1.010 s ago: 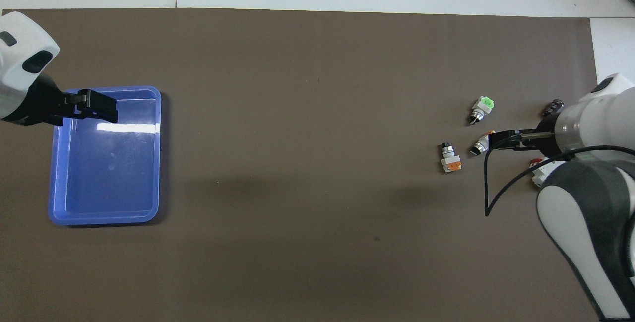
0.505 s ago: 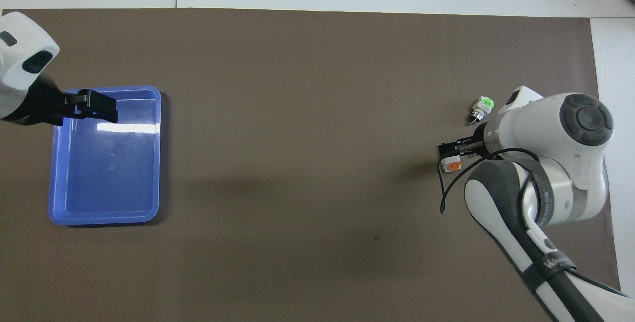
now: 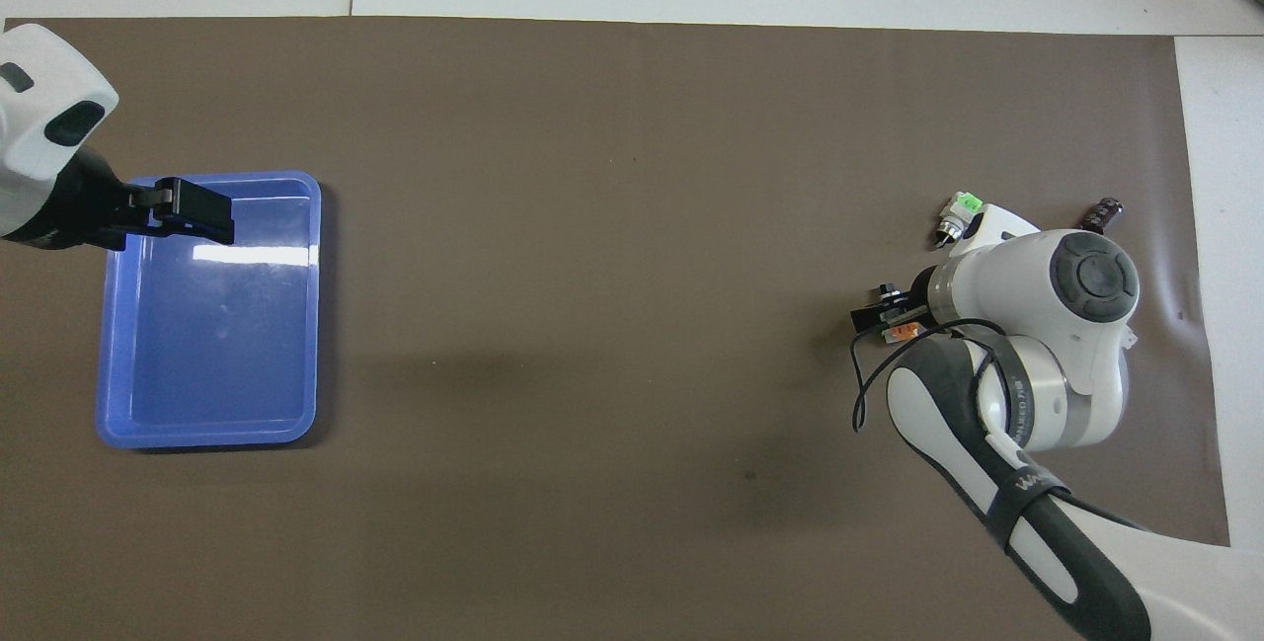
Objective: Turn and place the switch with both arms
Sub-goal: 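Reach the right gripper down to the orange-based switch and grasp it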
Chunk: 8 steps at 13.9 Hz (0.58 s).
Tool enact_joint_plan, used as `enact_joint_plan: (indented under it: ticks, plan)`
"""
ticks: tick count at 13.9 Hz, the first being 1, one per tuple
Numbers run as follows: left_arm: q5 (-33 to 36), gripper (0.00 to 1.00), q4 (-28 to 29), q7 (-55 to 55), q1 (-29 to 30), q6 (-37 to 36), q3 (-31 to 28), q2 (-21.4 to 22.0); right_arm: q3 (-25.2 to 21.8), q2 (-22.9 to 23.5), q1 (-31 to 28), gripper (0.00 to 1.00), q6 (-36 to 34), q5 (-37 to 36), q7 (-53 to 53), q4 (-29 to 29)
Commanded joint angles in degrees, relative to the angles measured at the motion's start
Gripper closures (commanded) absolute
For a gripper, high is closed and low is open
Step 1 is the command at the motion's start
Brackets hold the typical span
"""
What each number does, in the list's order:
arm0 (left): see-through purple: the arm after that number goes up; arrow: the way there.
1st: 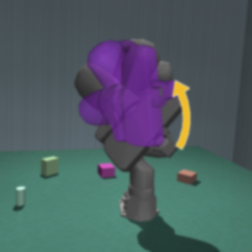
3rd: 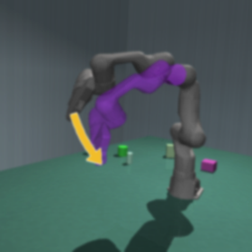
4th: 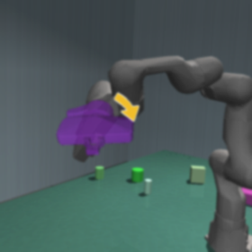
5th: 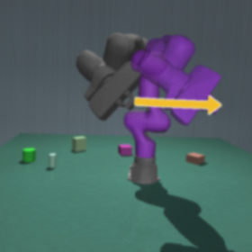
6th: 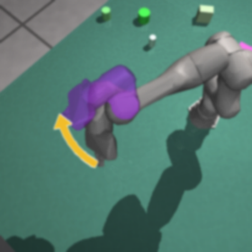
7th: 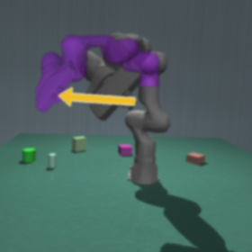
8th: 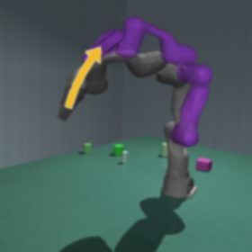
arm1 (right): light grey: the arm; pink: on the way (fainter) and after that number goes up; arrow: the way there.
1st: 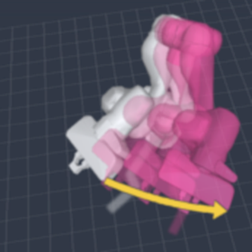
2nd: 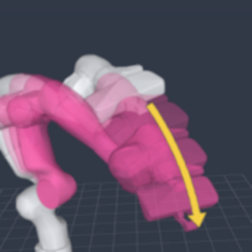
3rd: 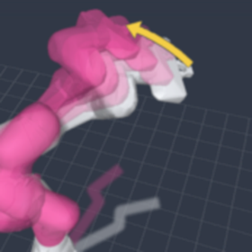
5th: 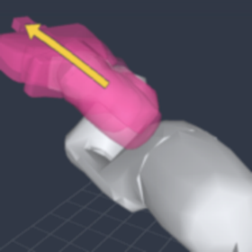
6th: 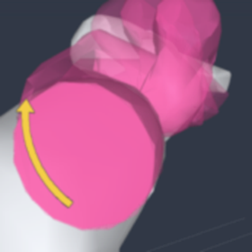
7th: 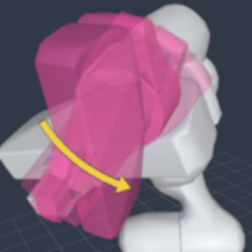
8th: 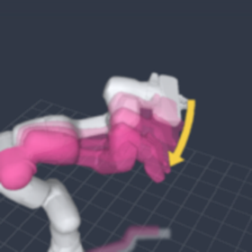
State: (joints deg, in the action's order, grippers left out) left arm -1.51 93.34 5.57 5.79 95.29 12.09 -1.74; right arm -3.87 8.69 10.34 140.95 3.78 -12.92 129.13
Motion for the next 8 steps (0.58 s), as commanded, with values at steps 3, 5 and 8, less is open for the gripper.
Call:
enact_joint_plan:
  ticks: [3, 5, 8]
  plan:
    - [-0.78, 0.00, 1.93, -0.47, 0.62, 0.42, -0.05, 1.66, 0.00, -0.87, -0.85, 0.00, 0.38, 1.40, -4.66, 2.18]
    - [-0.78, 0.00, 1.93, -0.47, 0.62, 0.42, -0.05, 1.74, 0.00, -0.96, -0.93, 0.00, -0.67, 1.40, -4.74, 2.18]
    - [-0.78, 0.00, 1.93, -0.47, 0.62, 0.42, -0.05, 1.74, 0.00, -1.05, -0.85, 0.21, -0.67, 1.40, -4.22, 2.36]
